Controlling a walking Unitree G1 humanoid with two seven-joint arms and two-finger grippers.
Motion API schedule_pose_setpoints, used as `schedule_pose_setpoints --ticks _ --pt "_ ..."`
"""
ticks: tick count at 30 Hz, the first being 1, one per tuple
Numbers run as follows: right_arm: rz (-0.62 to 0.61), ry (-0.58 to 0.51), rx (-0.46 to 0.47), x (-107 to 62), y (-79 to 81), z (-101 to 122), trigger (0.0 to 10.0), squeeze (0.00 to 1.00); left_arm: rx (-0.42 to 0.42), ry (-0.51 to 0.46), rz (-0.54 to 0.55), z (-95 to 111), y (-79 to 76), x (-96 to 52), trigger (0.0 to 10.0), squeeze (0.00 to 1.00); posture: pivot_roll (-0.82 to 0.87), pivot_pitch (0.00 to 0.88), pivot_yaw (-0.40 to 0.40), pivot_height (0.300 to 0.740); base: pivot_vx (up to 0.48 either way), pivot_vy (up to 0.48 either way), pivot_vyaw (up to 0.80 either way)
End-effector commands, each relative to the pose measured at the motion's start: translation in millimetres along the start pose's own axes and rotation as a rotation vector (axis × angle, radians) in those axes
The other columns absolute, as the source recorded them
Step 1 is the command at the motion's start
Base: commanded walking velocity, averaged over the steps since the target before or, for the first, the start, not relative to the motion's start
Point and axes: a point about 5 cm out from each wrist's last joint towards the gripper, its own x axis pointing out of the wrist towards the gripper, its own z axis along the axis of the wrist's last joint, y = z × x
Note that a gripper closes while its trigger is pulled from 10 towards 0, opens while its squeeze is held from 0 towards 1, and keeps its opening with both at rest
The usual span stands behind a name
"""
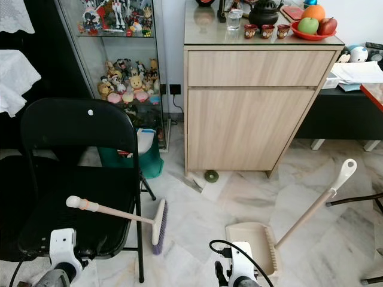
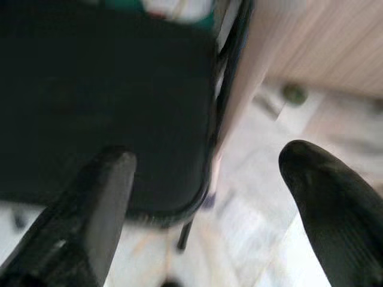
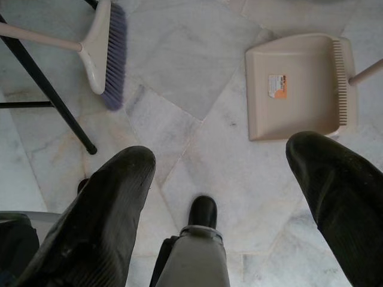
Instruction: Sweep floor
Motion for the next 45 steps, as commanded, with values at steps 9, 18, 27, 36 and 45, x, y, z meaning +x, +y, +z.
schedule_pose_setpoints --ticks 9,18,27,36,45 --pt "-0.003 0.013 -0.004 -2.7 -7.8 -6 10.0 0.0 0.009 -0.054 -0.08 5 -5.0 -6.0 10.0 1.0 0.02 0.064 -0.028 0.74 0.0 0.0 0.0" --pt "-0.004 0.017 -0.005 -3.7 -10.7 -8 10.0 0.0 -0.002 -0.102 -0.099 14 -9.4 -4.5 10.0 1.0 0.02 0.057 -0.03 0.74 0.0 0.0 0.0" --pt "0.007 0.028 -0.012 -2.7 -1.9 -11 10.0 0.0 -0.002 -0.157 -0.103 26 -11.3 -1.7 10.0 0.0 0.02 0.043 -0.033 0.74 0.0 0.0 0.0" --pt "0.016 0.041 -0.017 -3.4 5.2 -17 10.0 0.0 -0.009 -0.191 -0.072 33 -13.0 3.4 10.0 0.0 0.02 0.029 -0.036 0.74 0.0 0.0 0.0" --pt "0.011 0.059 -0.021 -7.5 -1.2 -28 10.0 0.0 -0.026 -0.24 -0.069 46 -18.1 10.5 10.0 0.0 0.02 0.021 -0.039 0.74 0.0 0.0 0.0"
